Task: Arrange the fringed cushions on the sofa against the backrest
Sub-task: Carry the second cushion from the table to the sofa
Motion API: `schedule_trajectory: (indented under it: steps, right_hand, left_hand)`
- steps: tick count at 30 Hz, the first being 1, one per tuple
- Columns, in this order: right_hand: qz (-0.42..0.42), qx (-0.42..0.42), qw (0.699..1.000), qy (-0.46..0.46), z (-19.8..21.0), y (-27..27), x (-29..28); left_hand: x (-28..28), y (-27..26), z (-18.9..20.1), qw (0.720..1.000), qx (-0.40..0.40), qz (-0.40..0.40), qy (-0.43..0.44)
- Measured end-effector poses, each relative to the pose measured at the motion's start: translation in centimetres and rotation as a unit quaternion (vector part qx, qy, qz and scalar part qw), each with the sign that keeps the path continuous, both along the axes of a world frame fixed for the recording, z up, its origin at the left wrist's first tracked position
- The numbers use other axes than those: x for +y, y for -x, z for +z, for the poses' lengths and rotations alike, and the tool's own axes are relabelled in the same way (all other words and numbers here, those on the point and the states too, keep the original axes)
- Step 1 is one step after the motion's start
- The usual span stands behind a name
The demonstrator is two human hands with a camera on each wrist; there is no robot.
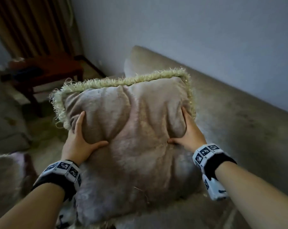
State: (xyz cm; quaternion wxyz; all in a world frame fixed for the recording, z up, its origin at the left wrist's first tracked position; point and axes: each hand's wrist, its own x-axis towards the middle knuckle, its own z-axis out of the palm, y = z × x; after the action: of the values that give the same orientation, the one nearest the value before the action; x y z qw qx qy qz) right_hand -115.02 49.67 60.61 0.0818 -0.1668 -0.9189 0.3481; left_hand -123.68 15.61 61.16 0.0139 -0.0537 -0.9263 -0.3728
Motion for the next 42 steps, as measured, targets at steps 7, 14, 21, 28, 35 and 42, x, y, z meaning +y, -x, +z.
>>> schedule_trajectory:
  steps: [7, 14, 21, 28, 35, 42]
  right_hand:
    - [-0.232, -0.001, 0.973, 0.021, -5.2, -11.3, 10.6]
    - [-0.406, -0.008, 0.914, 0.026, -10.6, -20.9, 14.3]
    - [-0.513, 0.020, 0.857, 0.035, -16.3, -25.9, 15.6]
    - [-0.554, -0.006, 0.831, 0.041, -20.9, -27.5, 17.2]
    - [-0.560, -0.027, 0.827, 0.033, -23.4, -27.6, 18.4]
    - [-0.537, -0.177, 0.824, 0.038, -21.2, -28.1, 18.9]
  left_hand:
    - [18.4, 3.3, -4.2, 0.970, -0.001, -0.240, 0.030]
    - [32.0, 1.0, -8.0, 0.917, -0.005, -0.394, 0.063]
    - [39.6, -1.6, -12.6, 0.880, -0.009, -0.470, 0.066]
    - [42.4, -3.1, -18.0, 0.867, 0.004, -0.495, 0.055]
    - [43.6, -3.2, -21.5, 0.871, -0.004, -0.489, 0.045]
    - [43.3, -3.7, -20.9, 0.861, 0.037, -0.474, 0.179]
